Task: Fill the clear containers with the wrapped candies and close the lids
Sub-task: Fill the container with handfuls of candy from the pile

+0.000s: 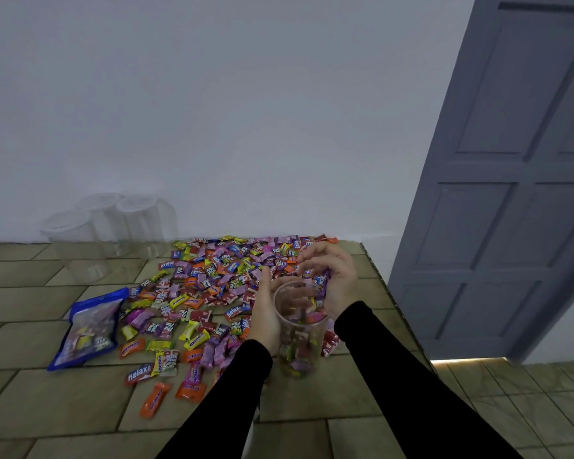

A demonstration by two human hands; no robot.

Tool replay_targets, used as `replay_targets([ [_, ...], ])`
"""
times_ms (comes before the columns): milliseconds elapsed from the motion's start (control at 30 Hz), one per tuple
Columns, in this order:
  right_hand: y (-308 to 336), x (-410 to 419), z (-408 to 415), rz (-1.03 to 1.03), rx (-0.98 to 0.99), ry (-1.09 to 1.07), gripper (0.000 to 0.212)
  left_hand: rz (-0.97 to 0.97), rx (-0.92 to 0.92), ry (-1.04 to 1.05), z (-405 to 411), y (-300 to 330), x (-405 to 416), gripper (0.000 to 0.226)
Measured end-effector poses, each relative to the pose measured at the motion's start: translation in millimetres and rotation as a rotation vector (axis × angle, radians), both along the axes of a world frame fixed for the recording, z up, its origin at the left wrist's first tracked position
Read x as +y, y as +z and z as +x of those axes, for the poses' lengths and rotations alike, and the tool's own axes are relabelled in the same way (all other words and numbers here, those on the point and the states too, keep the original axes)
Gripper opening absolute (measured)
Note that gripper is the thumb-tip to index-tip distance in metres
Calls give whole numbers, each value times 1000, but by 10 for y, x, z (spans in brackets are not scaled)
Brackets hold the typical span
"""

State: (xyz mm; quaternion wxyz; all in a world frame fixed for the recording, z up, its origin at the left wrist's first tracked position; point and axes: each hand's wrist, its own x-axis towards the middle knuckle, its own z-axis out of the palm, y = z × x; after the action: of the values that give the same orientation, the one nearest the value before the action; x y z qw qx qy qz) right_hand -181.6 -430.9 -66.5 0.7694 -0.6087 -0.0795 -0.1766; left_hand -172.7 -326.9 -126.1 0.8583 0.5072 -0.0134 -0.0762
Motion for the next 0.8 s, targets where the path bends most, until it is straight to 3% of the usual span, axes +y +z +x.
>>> replay_targets([
  [167, 52, -11, -47, 55, 54, 99, 26, 14, 25, -11, 3, 8, 13, 72],
  [267, 73, -19, -44, -26, 103, 217, 38, 51, 24, -14, -27, 28, 17, 70],
  [367, 90, -14, -42, -147, 153, 235, 35, 81, 20, -17, -39, 39, 18, 72],
  [533, 189, -52, -30, -91, 204, 204, 39, 176, 2, -72, -71, 128, 74, 73],
  [800, 164, -465, 179, -157, 317, 39, 37, 552, -245, 96, -60, 807, 197, 30],
])
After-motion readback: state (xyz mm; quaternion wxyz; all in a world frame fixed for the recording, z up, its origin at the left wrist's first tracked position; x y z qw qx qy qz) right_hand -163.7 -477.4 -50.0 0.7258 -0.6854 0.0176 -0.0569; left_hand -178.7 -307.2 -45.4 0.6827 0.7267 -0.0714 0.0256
